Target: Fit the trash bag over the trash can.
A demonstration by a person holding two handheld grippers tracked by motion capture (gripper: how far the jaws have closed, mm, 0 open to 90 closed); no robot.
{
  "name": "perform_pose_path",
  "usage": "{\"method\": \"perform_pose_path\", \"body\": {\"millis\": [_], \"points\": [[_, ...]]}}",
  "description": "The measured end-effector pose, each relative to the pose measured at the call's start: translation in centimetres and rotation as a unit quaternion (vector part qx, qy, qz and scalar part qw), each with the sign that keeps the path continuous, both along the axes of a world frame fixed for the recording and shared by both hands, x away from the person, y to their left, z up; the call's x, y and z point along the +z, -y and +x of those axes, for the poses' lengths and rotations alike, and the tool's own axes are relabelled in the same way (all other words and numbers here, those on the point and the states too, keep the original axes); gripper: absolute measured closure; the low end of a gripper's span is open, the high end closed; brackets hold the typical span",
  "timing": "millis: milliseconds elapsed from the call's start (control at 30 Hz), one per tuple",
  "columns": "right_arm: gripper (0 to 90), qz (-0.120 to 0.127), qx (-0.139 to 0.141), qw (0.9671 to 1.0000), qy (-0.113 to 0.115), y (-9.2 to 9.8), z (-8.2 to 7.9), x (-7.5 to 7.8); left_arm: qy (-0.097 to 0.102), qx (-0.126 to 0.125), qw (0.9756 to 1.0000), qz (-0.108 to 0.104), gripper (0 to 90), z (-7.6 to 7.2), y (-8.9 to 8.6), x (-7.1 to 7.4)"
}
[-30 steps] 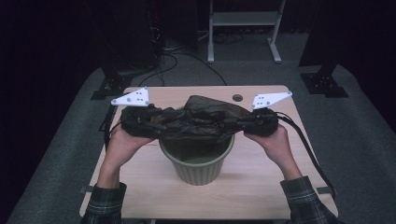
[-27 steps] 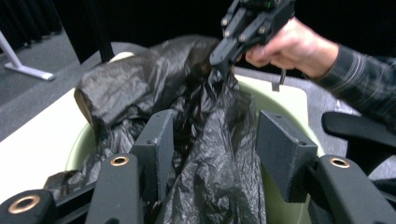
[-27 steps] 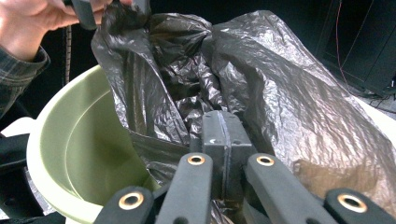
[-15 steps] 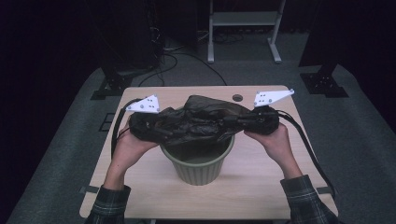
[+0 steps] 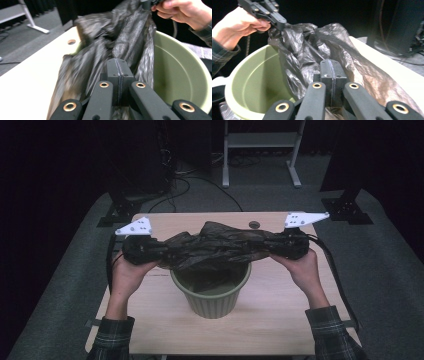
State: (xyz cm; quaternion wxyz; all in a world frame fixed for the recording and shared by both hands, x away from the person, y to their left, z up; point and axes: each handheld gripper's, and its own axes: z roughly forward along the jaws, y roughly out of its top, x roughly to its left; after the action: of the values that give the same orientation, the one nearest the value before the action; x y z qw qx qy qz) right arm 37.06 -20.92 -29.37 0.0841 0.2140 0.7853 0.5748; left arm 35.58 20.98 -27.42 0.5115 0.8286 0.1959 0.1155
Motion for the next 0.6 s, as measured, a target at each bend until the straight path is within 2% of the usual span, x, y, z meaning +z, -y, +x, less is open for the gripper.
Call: {"method": "perform_pose_path", "body": {"millis": [67,100,167,200,233,267,333,467,600], "points": [[89.8,0.005,-0.005,1.0000,-0.003,0.5,0.2,0.0,-0.006,-0.009,0.9995,-0.029,90.0,0.3,-0.9,-0.1],[89.7,0.011,-0.003,0.9999,-0.006,0.7,0.3,0.0,-0.006,-0.007,0.9995,-0.029,90.0,0.3,-1.0,-0.1],[89.7,0.009,-0.006,0.9999,-0.004,0.4,0.5,-0.1,-0.005,0.000,0.9996,-0.027,90.0,0.5,-1.0,-0.2],[88.8,0.006,-0.014,0.9999,-0.001,0.3,0.6,-0.2,-0.002,0.014,0.9997,-0.022,90.0,0.8,-1.0,-0.3],[88.8,0.006,-0.014,0.9999,-0.001,0.3,0.6,-0.2,-0.002,0.014,0.9997,-0.022,90.0,0.8,-1.0,-0.3],[79.7,0.006,-0.037,0.9993,0.007,0.2,0.9,-0.1,-0.003,0.017,0.9995,-0.026,90.0,0.9,-1.0,-0.3],[77.3,0.024,-0.046,0.9986,0.010,0.6,0.9,0.1,-0.004,0.021,0.9993,-0.031,90.0,1.3,-1.0,-0.3],[75.7,0.039,-0.035,0.9983,0.027,1.3,-0.5,0.7,-0.008,0.027,0.9991,-0.033,90.0,1.9,-0.9,-0.2],[75.3,0.030,-0.018,0.9986,0.039,2.0,-2.5,0.4,-0.009,0.027,0.9990,-0.034,90.0,2.0,-0.6,-0.3]]}}
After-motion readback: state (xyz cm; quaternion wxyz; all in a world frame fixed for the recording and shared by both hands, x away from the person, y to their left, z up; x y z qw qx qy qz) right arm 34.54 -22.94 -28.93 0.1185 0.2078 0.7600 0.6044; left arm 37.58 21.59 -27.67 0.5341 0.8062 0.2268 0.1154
